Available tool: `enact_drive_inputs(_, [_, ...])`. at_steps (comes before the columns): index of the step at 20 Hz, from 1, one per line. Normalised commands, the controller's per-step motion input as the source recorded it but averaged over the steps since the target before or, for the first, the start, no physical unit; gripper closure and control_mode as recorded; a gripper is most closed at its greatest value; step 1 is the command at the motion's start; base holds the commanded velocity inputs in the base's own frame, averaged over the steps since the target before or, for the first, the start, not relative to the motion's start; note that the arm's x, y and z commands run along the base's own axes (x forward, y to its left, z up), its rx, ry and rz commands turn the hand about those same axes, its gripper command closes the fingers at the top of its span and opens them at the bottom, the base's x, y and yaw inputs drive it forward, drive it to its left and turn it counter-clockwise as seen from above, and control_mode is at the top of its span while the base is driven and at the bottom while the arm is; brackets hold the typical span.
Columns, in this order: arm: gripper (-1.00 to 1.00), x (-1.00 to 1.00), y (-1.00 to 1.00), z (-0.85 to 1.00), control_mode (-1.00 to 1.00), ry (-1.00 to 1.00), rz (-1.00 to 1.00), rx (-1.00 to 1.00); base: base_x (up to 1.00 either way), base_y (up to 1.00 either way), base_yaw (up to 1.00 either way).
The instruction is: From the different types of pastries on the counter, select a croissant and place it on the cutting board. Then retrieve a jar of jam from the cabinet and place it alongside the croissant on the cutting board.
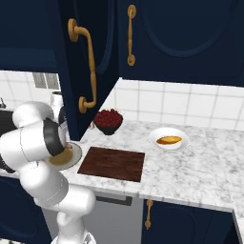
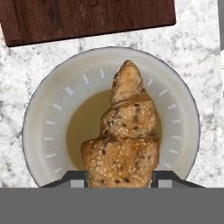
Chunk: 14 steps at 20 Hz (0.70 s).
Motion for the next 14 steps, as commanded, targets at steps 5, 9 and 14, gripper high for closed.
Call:
enact_drive_inputs(5, [1.00,0.12,-0.27,0.25,-1.00,0.16,-0.23,0.00,0.00,0.00,0.00])
enact_drive_inputs(9, [1.00,0.12,-0.26,0.01,-1.00,0.12,-0.40,0.00,0.00,0.00,0.00])
enact_drive_inputs(14, [1.00,0.03,0.00,-0.16,-1.00,0.03,-0.47,-0.02,0.00,0.00,0.00])
